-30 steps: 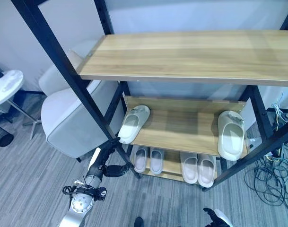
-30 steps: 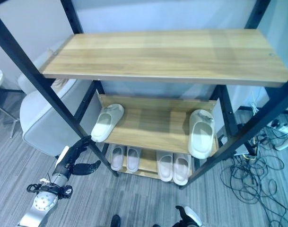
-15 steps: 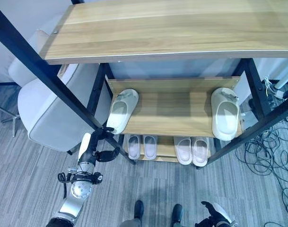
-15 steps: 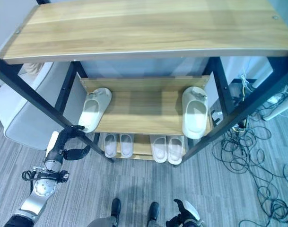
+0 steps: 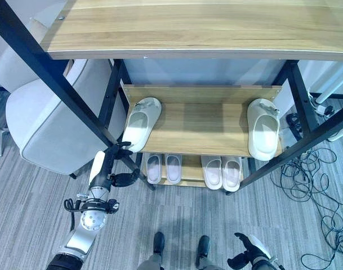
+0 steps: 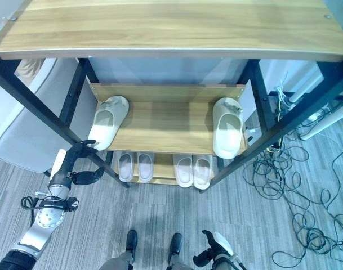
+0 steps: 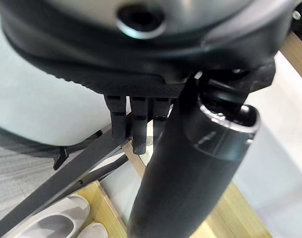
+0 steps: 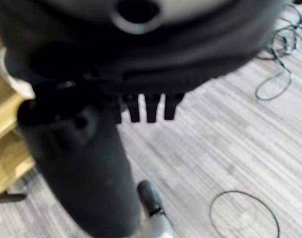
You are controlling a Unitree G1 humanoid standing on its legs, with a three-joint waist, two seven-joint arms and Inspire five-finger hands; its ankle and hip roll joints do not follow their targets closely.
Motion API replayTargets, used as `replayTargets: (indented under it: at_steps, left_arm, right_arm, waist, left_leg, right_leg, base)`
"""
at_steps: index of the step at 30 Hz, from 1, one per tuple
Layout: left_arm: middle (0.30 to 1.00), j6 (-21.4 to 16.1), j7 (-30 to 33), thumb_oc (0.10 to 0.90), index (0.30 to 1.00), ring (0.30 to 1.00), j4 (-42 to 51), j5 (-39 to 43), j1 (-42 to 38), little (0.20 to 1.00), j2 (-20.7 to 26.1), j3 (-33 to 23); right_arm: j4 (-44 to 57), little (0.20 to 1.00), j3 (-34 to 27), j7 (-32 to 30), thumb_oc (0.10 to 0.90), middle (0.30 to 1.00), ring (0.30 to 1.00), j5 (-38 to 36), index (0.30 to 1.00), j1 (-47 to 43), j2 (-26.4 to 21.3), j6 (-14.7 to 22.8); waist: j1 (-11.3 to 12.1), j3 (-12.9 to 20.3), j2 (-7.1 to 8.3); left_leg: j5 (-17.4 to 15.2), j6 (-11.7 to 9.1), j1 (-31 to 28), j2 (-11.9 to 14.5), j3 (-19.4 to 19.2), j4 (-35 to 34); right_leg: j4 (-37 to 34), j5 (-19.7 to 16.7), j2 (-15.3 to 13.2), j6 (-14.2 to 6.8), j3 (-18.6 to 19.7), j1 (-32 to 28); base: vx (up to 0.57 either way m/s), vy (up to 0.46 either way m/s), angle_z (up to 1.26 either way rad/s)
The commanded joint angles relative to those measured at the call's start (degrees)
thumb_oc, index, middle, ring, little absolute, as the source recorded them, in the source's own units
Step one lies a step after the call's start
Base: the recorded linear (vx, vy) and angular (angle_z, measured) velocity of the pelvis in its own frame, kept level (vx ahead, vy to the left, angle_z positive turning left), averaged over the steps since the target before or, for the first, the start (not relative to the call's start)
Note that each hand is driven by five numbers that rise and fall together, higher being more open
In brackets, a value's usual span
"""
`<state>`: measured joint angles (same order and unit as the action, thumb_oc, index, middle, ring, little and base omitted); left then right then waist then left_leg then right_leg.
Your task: Arrange the slippers neatly on the shoe rack.
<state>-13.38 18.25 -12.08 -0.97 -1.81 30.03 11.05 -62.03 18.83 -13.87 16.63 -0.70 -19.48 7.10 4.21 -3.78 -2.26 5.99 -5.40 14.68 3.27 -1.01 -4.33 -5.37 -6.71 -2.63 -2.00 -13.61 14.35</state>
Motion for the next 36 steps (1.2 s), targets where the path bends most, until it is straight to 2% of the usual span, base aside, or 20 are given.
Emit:
replayTargets:
  at_steps: [1,3,8,17,19,21,26,31,36]
  left_arm:
    - [0.9,-7.1,-0.8,0.8,0.9,0.9,7.3,5.5,-2.5,0.9,-0.1,-5.8]
    - [0.9,-7.3,-4.4,0.8,0.9,0.9,10.5,8.4,2.3,0.9,-0.8,-5.8]
    - [0.9,-7.2,-8.8,0.8,0.9,0.9,12.9,12.5,7.4,0.9,-1.5,-4.8]
    - [0.9,-6.5,-14.1,0.8,0.9,0.9,16.3,18.3,10.8,0.9,-1.6,-2.3]
    - [0.9,-6.5,-14.8,0.8,0.9,0.9,16.8,19.4,10.8,0.9,-1.6,-1.9]
    - [0.9,-5.5,-17.0,0.8,0.9,0.9,17.4,24.1,10.8,0.9,-2.4,-0.3]
    - [0.9,-4.9,-19.3,0.8,0.9,0.9,19.4,27.6,8.6,0.9,-2.6,2.4]
    - [0.9,-4.5,-19.3,0.8,0.9,0.9,20.8,29.6,4.3,0.9,-4.3,5.7]
    - [0.9,-5.1,-17.2,0.8,0.9,0.9,22.4,28.2,0.7,0.9,-5.3,6.6]
  right_arm:
    - [2.7,0.9,0.7,-0.4,0.8,0.9,0.9,-1.0,0.9,2.0,-0.6,0.9]
    - [2.9,0.9,0.3,-0.3,0.8,0.9,0.9,-0.8,0.9,2.6,-0.9,0.8]
    - [2.7,0.9,-0.4,-0.3,0.8,0.9,0.9,-0.5,0.9,3.0,-1.2,0.5]
    - [2.9,0.9,-0.7,-0.5,0.8,0.9,0.9,-0.6,0.9,3.0,-1.8,0.4]
    - [3.0,0.9,-0.7,-0.5,0.8,0.9,0.9,-0.5,0.9,2.9,-2.0,0.3]
    - [3.2,0.9,-0.6,-0.6,0.8,0.9,0.9,-0.5,0.9,2.7,-2.1,0.2]
    - [3.1,0.9,-0.2,-0.5,0.8,0.9,0.9,-0.2,0.9,2.2,-2.3,0.2]
    - [3.1,0.9,0.2,-1.0,0.8,0.9,0.9,-0.1,0.9,1.8,-2.0,-0.1]
    - [3.2,0.9,0.5,-1.6,0.8,0.9,0.9,0.1,0.9,1.6,-1.7,-0.2]
  waist:
    - [-0.1,4.8,1.1]
    - [0.5,4.4,0.8]
    - [1.3,3.7,0.19]
    - [1.7,2.9,-0.68]
    - [1.7,2.7,-0.79]
    - [1.5,2.5,-1.04]
    - [1.0,2.2,-1.42]
    - [0.1,2.0,-1.86]
    - [-0.3,2.0,-2.07]
  left_leg:
    - [1.9,-0.8,4.1,-3.6,0.4,-0.7]
    - [1.9,-0.7,3.5,-3.5,0.4,-0.7]
    - [2.0,-0.7,2.5,-3.3,0.3,-0.7]
    - [2.3,-0.6,2.0,-3.3,0.2,-0.7]
    - [2.3,-0.6,2.0,-3.3,0.2,-0.7]
    - [2.4,-0.5,1.8,-3.2,0.1,-0.7]
    - [2.3,-0.4,1.4,-3.1,-0.1,-0.7]
    - [2.0,-0.4,1.0,-3.1,-0.3,-0.7]
    - [1.8,-0.4,0.7,-3.0,-0.5,-0.7]
  right_leg:
    - [0.4,4.1,-2.3,-6.4,1.5,0.5]
    - [0.4,4.3,-2.3,-6.3,1.4,-0.2]
    - [0.4,4.4,-2.3,-6.3,1.2,-1.1]
    - [0.4,4.3,-2.2,-6.2,0.7,-1.5]
    - [0.4,4.4,-2.2,-6.2,0.7,-1.5]
    - [0.4,4.3,-2.2,-6.2,0.6,-1.6]
    - [0.4,4.5,-2.2,-6.1,0.8,-1.9]
    - [0.4,4.6,-2.3,-6.0,0.9,-2.1]
    - [0.4,4.7,-2.4,-6.1,1.1,-2.2]
  base:
    - [0.0,-0.012,-0.04]
    - [0.0,0.0,0.0]
    - [0.0,-0.007,0.01]
    - [0.0,-0.002,0.0]
    - [0.0,0.0,0.0]
    - [0.0,0.0,0.0]
    - [0.0,0.0,0.0]
    - [0.0,-0.003,-0.01]
    - [0.0,-0.001,-0.02]
